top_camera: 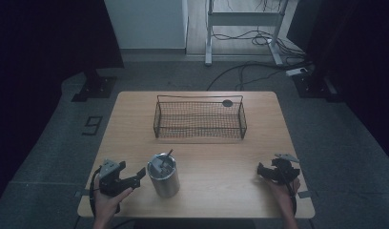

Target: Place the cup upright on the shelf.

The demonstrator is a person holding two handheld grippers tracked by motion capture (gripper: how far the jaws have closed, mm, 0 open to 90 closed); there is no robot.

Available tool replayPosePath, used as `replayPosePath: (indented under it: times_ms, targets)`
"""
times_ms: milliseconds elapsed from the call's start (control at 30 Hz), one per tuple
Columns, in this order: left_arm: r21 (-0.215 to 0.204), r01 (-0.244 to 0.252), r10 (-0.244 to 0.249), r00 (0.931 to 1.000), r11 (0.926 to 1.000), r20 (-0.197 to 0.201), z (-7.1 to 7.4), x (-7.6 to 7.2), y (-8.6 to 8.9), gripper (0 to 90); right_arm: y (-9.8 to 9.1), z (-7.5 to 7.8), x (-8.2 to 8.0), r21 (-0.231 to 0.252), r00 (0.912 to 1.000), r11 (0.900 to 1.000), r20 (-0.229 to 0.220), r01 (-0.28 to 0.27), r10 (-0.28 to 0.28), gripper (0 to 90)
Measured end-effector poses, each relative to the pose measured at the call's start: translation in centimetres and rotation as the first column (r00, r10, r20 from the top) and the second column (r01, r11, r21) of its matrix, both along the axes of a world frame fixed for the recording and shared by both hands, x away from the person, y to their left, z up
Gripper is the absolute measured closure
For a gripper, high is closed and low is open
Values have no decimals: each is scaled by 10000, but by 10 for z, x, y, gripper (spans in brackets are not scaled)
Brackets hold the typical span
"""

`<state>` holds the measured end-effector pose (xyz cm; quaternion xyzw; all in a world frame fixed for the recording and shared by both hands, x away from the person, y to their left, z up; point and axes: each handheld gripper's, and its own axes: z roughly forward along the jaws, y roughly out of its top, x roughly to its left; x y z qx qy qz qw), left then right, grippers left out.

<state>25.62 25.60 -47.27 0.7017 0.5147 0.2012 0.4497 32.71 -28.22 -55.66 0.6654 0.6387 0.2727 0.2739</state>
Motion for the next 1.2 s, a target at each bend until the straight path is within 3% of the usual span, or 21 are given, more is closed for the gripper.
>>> replayPosePath:
  times_ms: [100,300,500,633,967,1200]
  targets:
    - [18,323,-323,9994,9995,138,5,-4,-5,108,0,0,0,-2,10000,10000,0,-2,2,0]
    - [139,243,-245,9995,9996,177,12,-9,-9,123,-1,0,0,3,10000,10000,13,6,-6,0]
    - [-89,752,-748,9965,9971,385,22,-17,-6,72,-2,0,0,-6,10000,10000,18,22,-22,0]
    - [9,951,-950,9942,9955,503,27,-21,-10,63,-2,0,0,-5,10000,10000,19,23,-23,0]
    - [-102,1854,-1846,9814,9826,535,32,-28,-23,25,-1,0,0,-1,10000,10000,10,55,-55,0]
    - [140,2185,-2189,9750,9757,383,26,-26,-46,0,-1,0,0,-3,10000,10000,8,54,-54,0]
